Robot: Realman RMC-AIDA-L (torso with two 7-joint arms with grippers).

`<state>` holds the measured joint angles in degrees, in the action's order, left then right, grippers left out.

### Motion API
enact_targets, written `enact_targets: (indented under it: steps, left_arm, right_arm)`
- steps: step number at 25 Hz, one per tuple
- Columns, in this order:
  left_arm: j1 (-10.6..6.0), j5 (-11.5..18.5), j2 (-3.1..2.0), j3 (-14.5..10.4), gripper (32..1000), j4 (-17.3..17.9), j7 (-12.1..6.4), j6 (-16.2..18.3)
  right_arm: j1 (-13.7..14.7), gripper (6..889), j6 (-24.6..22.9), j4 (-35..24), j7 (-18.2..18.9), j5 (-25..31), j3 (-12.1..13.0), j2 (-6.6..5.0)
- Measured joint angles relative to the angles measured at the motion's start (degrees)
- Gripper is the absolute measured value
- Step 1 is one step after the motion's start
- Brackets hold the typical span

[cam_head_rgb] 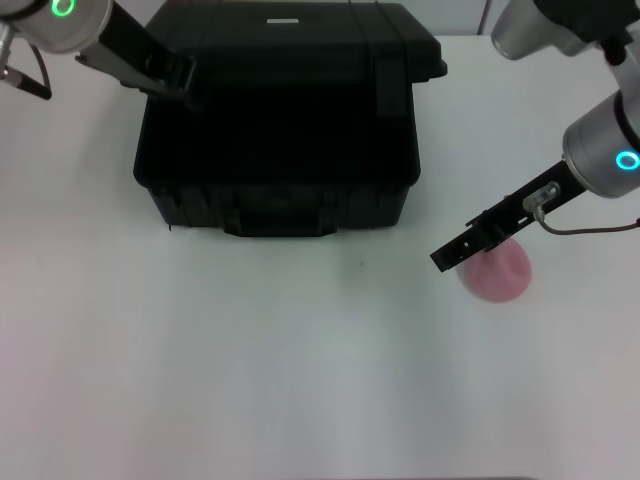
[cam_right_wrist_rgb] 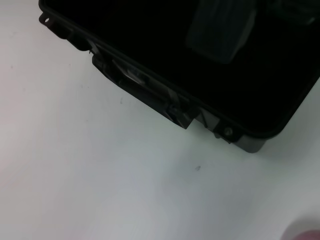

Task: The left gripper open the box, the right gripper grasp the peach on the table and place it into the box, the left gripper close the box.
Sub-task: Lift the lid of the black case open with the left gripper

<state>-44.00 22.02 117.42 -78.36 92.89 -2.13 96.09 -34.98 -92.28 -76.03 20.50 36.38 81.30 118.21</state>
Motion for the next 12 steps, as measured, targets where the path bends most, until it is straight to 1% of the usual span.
enact_targets:
  steps: [1, 2, 7, 12]
  left_arm:
    - [0.0, 0.0, 0.0, 0.0, 404, 0.0, 0.0, 0.0]
    - [-0.28, -0.01, 0.0, 0.64, 404, 0.58, -0.18, 0.22]
    - [-0.77, -0.01, 0.0, 2.34, 404, 0.92, -0.82, 0.37]
    - [-1.85, -0.03, -0.06, 3.58, 404, 0.92, -1.33, 0.42]
  right_arm:
    - [0.0, 795, 0.0, 0.0, 0.0, 0.0, -0.01, 0.0]
    - [0.0, 795, 0.0, 0.0, 0.0, 0.0, -0.03, 0.0]
    - [-0.02, 794, 0.0, 0.0, 0.0, 0.0, -0.03, 0.0]
    - [-0.27, 792, 0.01, 0.66, -0.01, 0.0, -0.1, 0.0]
